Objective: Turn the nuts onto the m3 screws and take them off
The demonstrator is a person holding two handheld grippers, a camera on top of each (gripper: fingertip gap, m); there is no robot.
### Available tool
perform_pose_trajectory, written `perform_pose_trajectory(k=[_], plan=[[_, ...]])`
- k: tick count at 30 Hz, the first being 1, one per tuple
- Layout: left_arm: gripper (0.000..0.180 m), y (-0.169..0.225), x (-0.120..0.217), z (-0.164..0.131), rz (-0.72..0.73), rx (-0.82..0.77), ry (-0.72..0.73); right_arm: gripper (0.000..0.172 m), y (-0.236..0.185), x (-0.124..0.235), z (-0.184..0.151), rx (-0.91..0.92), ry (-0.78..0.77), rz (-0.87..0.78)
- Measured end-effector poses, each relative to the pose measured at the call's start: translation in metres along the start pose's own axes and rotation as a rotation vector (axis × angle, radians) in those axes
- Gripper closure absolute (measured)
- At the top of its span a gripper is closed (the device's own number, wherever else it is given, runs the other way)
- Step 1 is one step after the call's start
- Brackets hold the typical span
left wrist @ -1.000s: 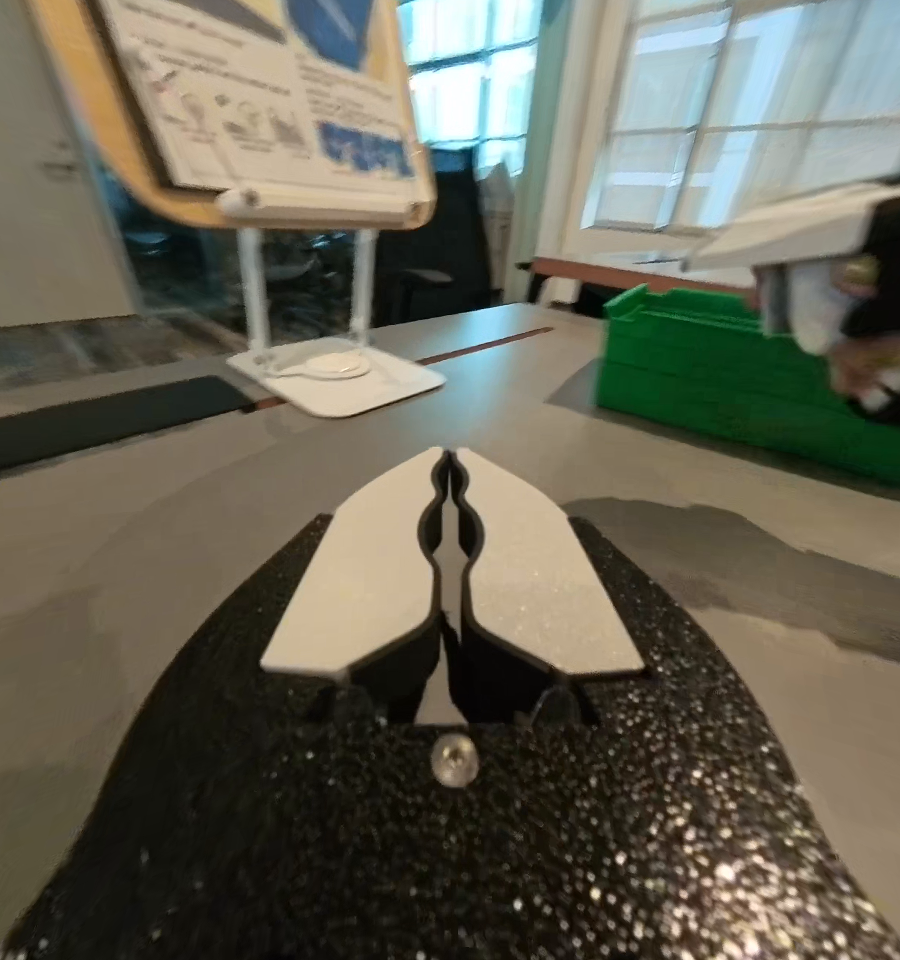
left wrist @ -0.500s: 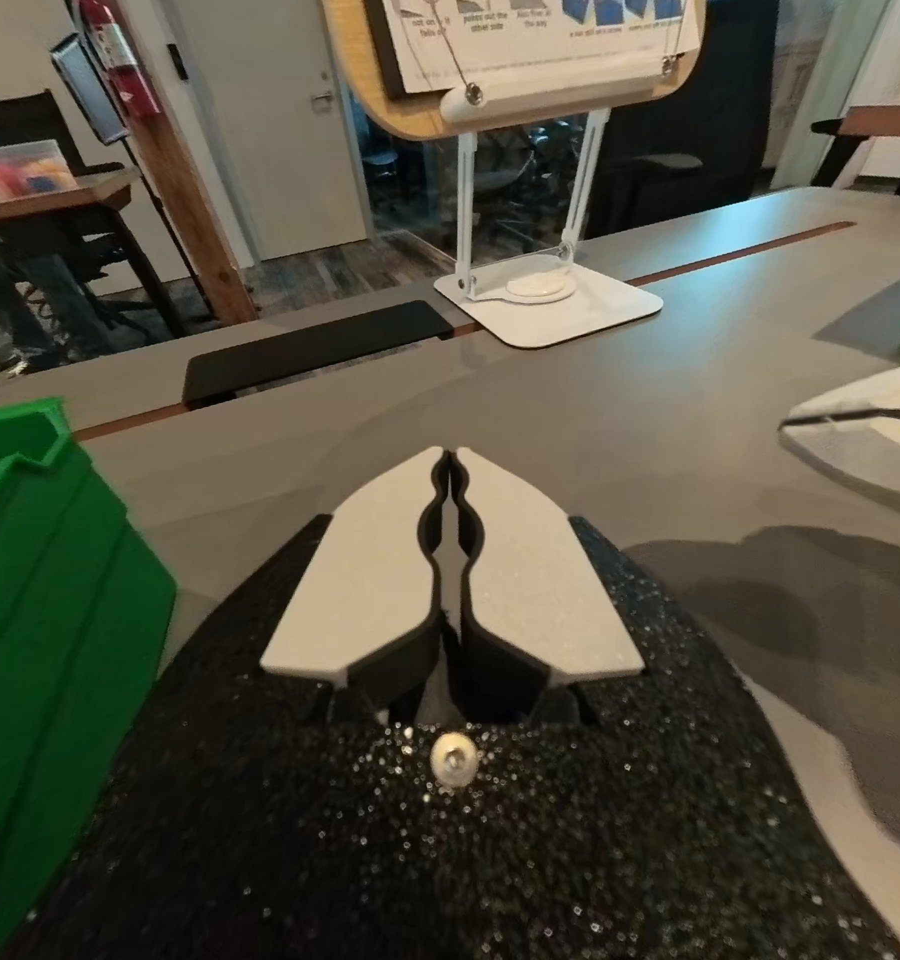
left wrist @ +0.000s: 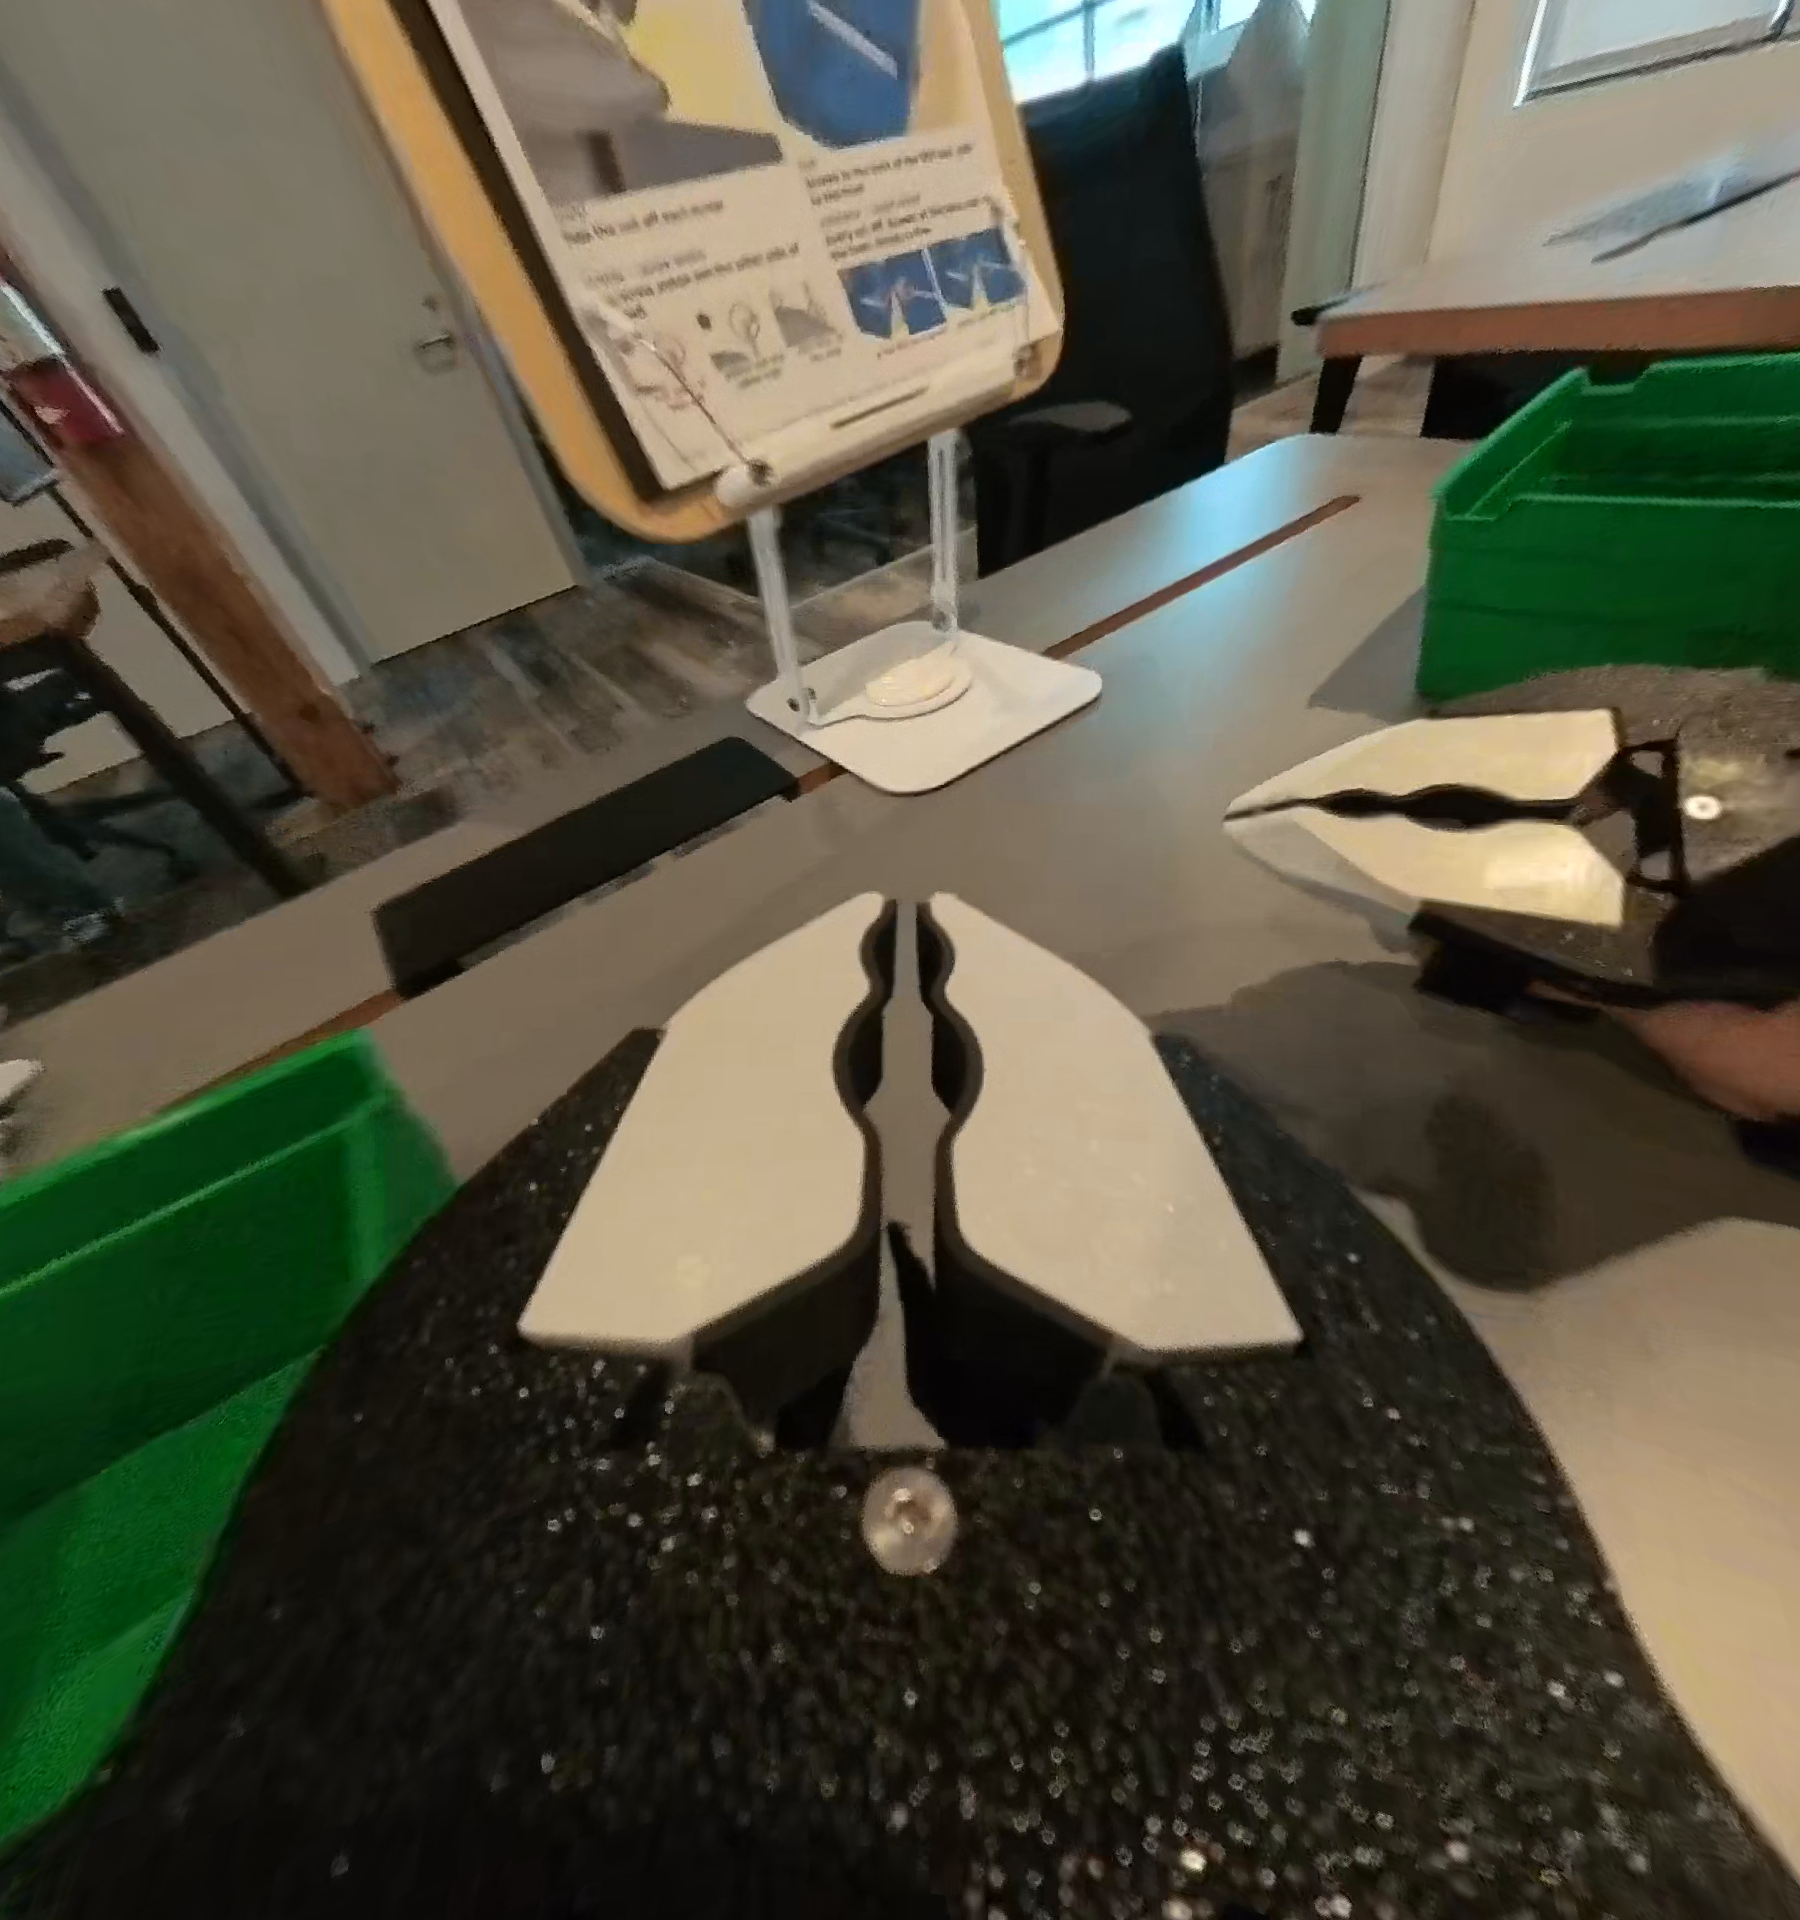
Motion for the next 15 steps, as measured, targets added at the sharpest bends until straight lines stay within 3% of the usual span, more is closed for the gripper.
perform_pose_trajectory(k=[7,11,15], plan=[[0.171,-0.106,0.079,0.02,0.123,-0.149,-0.168,0.172,0.019,0.006,-0.003,-0.205,0.069,0.027],[0.173,-0.167,0.077,0.007,-0.093,-0.26,-0.308,0.172,0.025,0.004,-0.004,-0.262,0.09,0.048],[0.168,-0.199,0.053,-0.014,-0.401,-0.356,-0.496,0.172,0.023,0.001,-0.004,-0.226,0.112,0.083]])
Point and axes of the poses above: each gripper's, where its closed fingertips meet, x back along the fingers, z out of its top, y = z × x across the jaws, the point moved 10 cm from there along x, back along the fingers, and after that the axes turned 3 degrees about z, right-handed, at the moved point
